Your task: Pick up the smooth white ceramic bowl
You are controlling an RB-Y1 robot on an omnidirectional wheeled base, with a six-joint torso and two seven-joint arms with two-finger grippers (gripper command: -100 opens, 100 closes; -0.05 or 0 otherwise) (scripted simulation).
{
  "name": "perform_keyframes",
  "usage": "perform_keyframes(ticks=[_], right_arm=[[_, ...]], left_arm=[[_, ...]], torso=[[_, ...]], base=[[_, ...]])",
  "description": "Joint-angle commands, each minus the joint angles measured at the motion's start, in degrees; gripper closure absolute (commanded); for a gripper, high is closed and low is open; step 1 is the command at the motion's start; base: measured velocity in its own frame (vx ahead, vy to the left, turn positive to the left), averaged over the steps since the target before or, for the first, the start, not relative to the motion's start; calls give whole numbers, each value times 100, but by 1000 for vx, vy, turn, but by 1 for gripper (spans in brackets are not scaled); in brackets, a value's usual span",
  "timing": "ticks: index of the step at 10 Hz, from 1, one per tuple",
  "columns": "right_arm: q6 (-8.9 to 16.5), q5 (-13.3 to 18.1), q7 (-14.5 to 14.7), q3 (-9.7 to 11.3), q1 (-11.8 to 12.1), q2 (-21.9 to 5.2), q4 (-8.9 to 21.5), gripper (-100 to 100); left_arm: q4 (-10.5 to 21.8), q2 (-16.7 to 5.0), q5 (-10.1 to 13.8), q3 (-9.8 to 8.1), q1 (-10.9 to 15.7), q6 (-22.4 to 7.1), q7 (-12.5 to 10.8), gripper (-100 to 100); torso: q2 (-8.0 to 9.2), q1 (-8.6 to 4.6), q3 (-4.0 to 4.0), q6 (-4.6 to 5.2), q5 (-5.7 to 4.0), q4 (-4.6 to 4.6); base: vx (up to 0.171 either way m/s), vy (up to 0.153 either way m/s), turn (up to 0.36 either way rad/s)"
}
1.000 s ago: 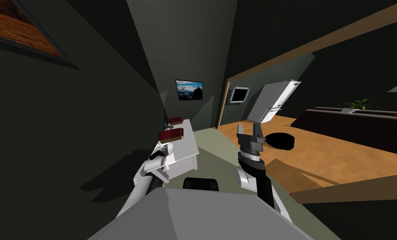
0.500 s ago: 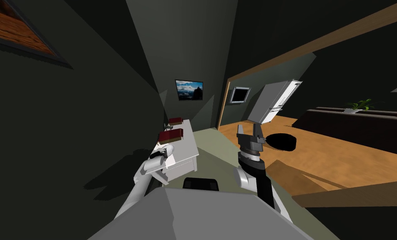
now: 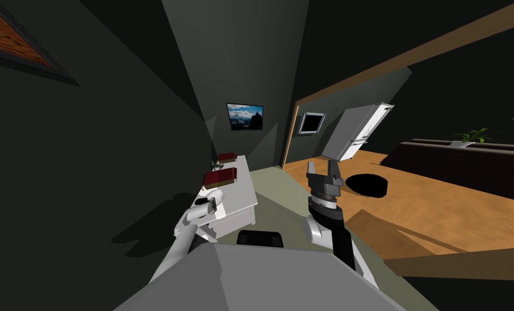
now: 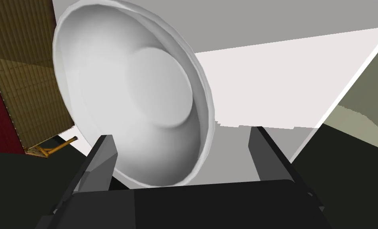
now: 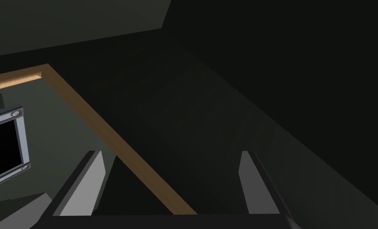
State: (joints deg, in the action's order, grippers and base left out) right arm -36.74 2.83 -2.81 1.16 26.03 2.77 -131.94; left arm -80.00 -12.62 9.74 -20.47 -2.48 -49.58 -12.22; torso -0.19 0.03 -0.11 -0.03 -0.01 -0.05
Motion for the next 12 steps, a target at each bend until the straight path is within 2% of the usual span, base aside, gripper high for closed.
perform_keyframes(ticks=[1,2,3,4,5,8,9,10,12], right_arm=[[0,0,0,0,0,0,0,0],[0,0,0,0,0,0,0,0],[0,0,0,0,0,0,0,0],[0,0,0,0,0,0,0,0],[0,0,0,0,-1,0,0,0],[0,0,0,0,0,0,0,0],[0,0,0,0,0,0,0,0],[0,0,0,0,0,0,0,0],[0,0,0,0,-1,0,0,0]], left_arm=[[224,-29,44,-31,66,-97,-48,-100],[313,-10,55,-37,55,-180,-79,-100],[250,-21,47,-32,63,-137,-59,-100],[264,-20,49,-33,64,-150,-64,0],[462,8,26,-5,90,42,-52,-100],[761,52,-7,37,129,327,-34,-100],[689,43,1,28,116,254,-38,-100],[698,45,0,30,116,275,-37,100],[701,48,1,32,112,266,-36,100]], torso=[[0,0,0,0,0,0],[3,1,2,0,0,1],[6,2,3,0,1,1],[14,0,8,0,0,3],[19,-1,11,0,-1,4],[6,7,4,0,2,2],[6,9,4,0,2,1],[14,4,7,0,1,3],[20,0,13,1,-3,7]], base=[[48,7,4],[40,9,2],[17,4,0],[0,0,0],[29,18,23],[45,26,14],[19,14,0],[0,0,0],[0,0,0]])
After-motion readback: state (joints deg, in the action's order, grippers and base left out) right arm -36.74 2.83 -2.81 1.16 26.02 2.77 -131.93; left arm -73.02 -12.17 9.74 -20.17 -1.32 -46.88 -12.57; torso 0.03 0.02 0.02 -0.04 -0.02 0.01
